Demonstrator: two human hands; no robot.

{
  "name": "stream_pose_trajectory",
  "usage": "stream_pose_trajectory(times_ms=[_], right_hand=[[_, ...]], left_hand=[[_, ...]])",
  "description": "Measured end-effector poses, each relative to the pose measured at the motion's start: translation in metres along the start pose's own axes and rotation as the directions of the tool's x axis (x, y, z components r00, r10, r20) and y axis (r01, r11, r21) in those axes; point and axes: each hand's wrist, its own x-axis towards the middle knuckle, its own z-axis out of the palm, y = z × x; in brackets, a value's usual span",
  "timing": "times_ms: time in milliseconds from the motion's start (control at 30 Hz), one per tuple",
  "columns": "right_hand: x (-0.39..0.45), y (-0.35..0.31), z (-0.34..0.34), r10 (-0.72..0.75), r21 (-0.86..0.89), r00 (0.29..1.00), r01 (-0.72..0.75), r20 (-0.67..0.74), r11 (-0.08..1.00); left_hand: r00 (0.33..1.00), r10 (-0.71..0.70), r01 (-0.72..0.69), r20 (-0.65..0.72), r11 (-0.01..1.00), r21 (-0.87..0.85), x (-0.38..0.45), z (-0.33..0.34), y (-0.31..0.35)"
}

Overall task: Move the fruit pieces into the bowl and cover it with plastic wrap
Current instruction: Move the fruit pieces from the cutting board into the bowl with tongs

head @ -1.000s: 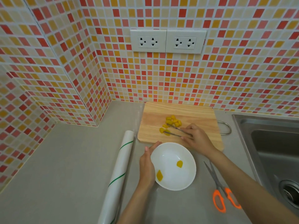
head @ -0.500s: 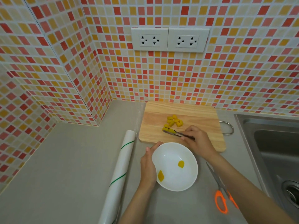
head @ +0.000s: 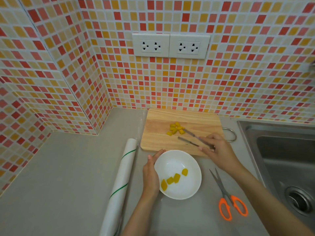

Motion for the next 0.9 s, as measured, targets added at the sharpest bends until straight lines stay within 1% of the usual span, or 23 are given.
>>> stream_pose_trajectory(times_ms=[67,133,200,300,467,533,667,733,800,900], right_hand=[[0.021,0.012,0.010,0.102,-0.091,0.993,-0.107,-0.058,0.990],[0.038,0.020,0.024,0.198,-0.167,0.979,-0.203,-0.046,0.965],[0.049,0.025,0.039,0.271,-0.216,0.962,-0.270,-0.026,0.938],[0.056,0.028,0.056,0.277,-0.245,0.961,-0.273,-0.018,0.930],[0.048,0.026,0.053,0.263,-0.225,0.962,-0.274,-0.079,0.935],[0.038,0.021,0.044,0.220,-0.174,0.972,-0.232,-0.087,0.957],[0.003,0.003,0.022,0.087,-0.085,0.992,-0.095,-0.092,0.992],[-0.020,-0.009,0.012,0.011,-0.071,0.999,-0.013,-0.037,0.997],[-0.040,-0.019,0.004,-0.055,-0.076,0.997,0.060,0.054,0.995],[-0.055,-0.026,0.000,-0.080,-0.141,0.980,0.107,0.182,0.984]], left_hand=[[1.000,-0.007,0.007,-0.005,1.000,0.002,0.000,0.000,0.000],[1.000,-0.020,0.020,-0.003,1.000,-0.001,0.002,0.000,-0.002],[1.000,-0.012,0.012,0.006,1.000,0.020,0.003,-0.001,-0.004],[1.000,-0.002,0.002,0.003,0.999,0.033,0.004,-0.002,-0.005],[1.000,-0.020,0.020,-0.007,1.000,0.021,0.006,-0.003,-0.007],[1.000,0.000,0.000,0.004,0.999,0.039,0.005,-0.003,-0.007],[1.000,0.012,-0.012,0.011,0.999,0.045,0.004,-0.002,-0.005],[1.000,0.016,-0.017,0.009,0.999,0.042,0.004,-0.002,-0.005],[1.000,0.014,-0.014,0.013,0.999,0.031,0.004,-0.002,-0.005],[1.000,0.001,-0.001,0.016,1.000,0.007,0.003,-0.001,-0.003]])
